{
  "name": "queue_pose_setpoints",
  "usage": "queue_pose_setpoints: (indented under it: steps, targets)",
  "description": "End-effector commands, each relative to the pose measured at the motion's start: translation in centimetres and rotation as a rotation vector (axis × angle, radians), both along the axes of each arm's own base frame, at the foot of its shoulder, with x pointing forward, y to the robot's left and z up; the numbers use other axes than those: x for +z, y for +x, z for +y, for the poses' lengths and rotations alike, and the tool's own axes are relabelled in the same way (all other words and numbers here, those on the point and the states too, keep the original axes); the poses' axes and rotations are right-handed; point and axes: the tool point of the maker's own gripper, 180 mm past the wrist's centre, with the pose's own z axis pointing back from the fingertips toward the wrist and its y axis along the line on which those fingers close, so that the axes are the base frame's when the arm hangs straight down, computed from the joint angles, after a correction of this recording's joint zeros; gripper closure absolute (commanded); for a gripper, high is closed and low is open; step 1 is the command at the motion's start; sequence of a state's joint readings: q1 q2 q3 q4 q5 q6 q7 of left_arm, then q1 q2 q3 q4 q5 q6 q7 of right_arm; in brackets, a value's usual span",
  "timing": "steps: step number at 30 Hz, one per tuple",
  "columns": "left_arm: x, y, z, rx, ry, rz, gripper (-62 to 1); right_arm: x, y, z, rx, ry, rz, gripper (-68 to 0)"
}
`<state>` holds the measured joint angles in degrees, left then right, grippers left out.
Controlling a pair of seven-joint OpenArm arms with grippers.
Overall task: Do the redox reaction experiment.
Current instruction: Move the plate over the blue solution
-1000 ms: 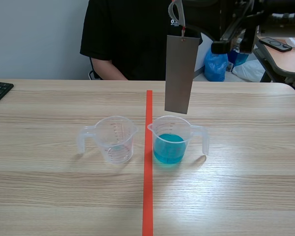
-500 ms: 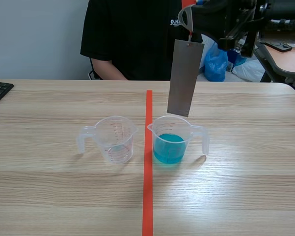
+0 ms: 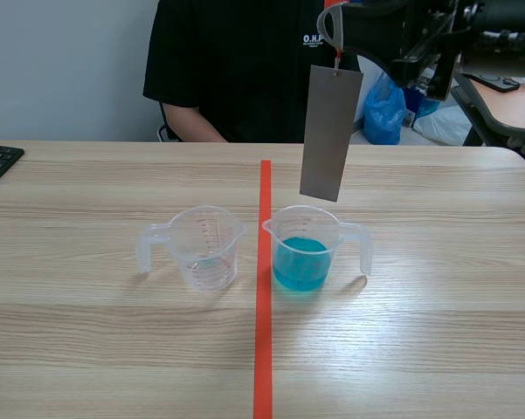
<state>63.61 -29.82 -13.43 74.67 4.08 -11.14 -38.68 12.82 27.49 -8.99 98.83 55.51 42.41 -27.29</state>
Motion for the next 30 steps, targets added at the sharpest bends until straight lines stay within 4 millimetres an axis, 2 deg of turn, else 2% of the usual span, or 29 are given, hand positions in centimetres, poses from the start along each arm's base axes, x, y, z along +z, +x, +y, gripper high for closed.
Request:
queue_pose_setpoints:
  steps: [1, 30]
  targets:
    - [0.55, 0.49, -0.47, -0.003, -0.020, -0.027, -3.9, 1.46, 0.23, -0.24, 0.004, 0.013, -0.042, -1.5]
    - [0.77, 0.59, -0.60, -0.006, -0.029, -0.039, -3.9, 1.44, 0.23, -0.24, 0.004, 0.013, -0.042, -1.5]
